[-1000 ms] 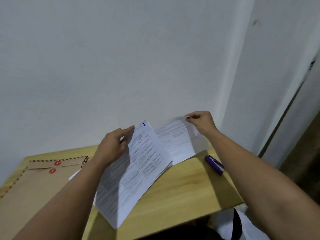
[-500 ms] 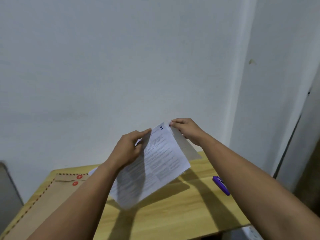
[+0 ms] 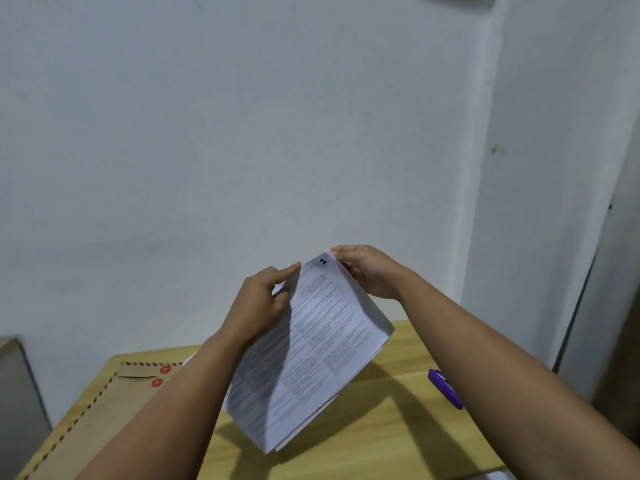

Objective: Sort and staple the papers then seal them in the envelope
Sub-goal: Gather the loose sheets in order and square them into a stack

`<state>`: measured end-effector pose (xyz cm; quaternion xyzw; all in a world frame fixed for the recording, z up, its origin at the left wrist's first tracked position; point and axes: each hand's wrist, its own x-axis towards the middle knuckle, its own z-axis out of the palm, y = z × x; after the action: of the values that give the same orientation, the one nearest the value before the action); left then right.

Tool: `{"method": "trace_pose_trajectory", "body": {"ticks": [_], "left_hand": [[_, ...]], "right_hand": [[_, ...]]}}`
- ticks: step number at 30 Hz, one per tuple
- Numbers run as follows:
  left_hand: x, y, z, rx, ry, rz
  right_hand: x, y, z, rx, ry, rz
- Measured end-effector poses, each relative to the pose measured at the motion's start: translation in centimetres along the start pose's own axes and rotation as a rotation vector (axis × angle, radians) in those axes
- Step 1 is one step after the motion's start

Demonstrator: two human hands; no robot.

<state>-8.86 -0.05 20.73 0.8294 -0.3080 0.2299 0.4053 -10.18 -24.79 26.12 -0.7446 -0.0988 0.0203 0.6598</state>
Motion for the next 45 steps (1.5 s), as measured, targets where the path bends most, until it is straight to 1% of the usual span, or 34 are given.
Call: {"method": "trace_pose_trajectory", "body": {"ticks": [4,7,10,12,15,17,20,22,25,27,29,32,34,36,38,41,43,45], "left_hand": [[-0.1,-0.1,0.3,0.002,0.034,-0.05],[-0.4,-0.2,0.4,-0.015,0.064,-0.06],[-0.7,-0.3,0.6,-0.021,0.075,-0.074],[-0.9,-0.2,0.7,-0.026,0.053,-0.081],[-1.1,0.4,0.6,-0.112,-0.021,-0.106],[-1.3,0.6,0.8,-0.138,-0.036,-0.106],[-1.6,0.3,1.2,-0.112,-0.001,-0.096],[-1.9,-0.2,1.5,-0.127,0.057,-0.135],[-2.1,-0.9,1.5,-0.198,0.17,-0.236],[-2.1,-0.9,1.6,-0.241,0.242,-0.304],[-2.1,-0.8,2.0,-0.245,0.305,-0.346],[-1.9,-1.3,2.7,-0.271,0.386,-0.402],[-1.9,-1.4,3.3,-0.314,0.393,-0.448],[-2.3,-1.2,3.7,-0.371,0.37,-0.476],[-2.8,-1.3,4.0,-0.435,0.321,-0.489],[-3.4,-2.1,4.4,-0.479,0.267,-0.501],[-3.7,-2.6,4.8,-0.411,0.257,-0.49],[-4.3,-3.2,5.6,-0.337,0.235,-0.492]], "right_hand": [[-0.2,0.4,-0.1,-0.022,0.016,-0.045],[-0.1,1.1,0.0,-0.142,0.078,-0.138],[-0.1,1.7,0.1,-0.15,0.125,-0.191],[0.0,1.9,0.3,-0.168,0.161,-0.218],[0.3,2.3,0.6,-0.195,0.192,-0.238],[0.3,2.7,0.5,-0.215,0.2,-0.241],[-0.2,3.7,-0.3,-0.244,0.216,-0.207],[-0.8,5.1,-1.3,-0.234,0.264,-0.175],[-2.0,7.5,-2.5,-0.101,0.396,-0.155],[-2.6,8.9,-2.6,0.054,0.43,-0.145],[-2.8,9.8,-2.1,0.201,0.406,-0.14],[-2.9,10.9,-1.3,0.286,0.305,-0.089],[-3.0,11.3,-0.8,0.215,0.203,0.006],[-2.9,11.7,-0.4,0.051,0.168,0.053],[-2.7,12.0,0.0,-0.043,0.256,0.0],[-2.5,12.2,0.0,-0.11,0.399,-0.14],[-2.3,12.5,0.0,-0.16,0.437,-0.197],[-2.3,13.4,0.1,-0.195,0.46,-0.202]]}}
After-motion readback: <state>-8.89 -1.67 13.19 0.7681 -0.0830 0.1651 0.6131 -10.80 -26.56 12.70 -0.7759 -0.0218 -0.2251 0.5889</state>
